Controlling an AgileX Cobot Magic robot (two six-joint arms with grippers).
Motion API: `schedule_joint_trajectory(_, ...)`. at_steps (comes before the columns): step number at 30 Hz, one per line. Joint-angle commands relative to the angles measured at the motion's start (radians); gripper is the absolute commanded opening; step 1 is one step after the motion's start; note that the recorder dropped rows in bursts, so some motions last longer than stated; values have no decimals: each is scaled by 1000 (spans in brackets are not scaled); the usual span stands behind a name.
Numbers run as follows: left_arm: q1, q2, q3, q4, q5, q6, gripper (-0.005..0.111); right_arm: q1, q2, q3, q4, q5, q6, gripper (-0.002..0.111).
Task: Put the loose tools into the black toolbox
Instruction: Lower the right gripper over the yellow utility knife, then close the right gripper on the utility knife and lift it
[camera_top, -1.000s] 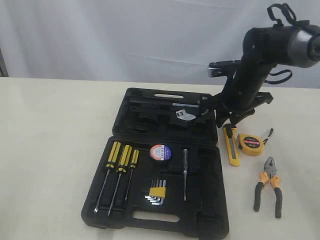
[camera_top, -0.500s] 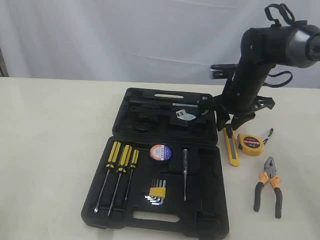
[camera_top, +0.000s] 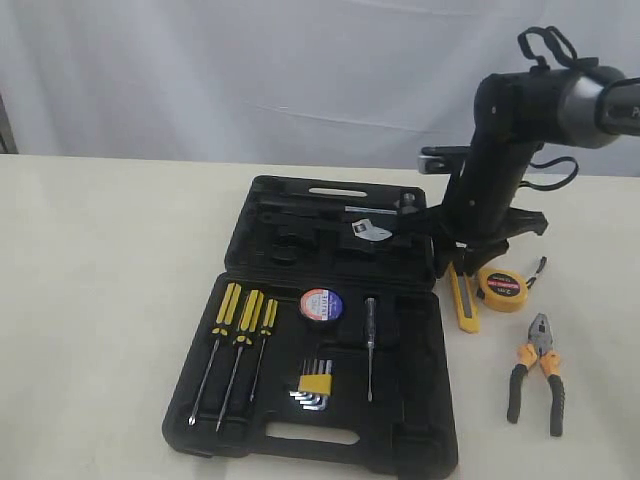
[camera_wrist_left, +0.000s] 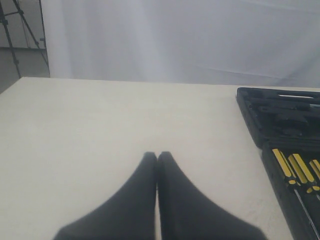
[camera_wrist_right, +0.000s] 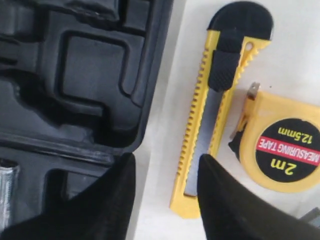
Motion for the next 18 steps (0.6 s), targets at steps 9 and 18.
schedule_joint_trajectory(9,-2,-3,2,-2,1,-2,0,-8,11,-5,-93,-9,50,40)
schedule_joint_trajectory(18,-2,-3,2,-2,1,-2,0,-79,15,-5,0,-30,13,40)
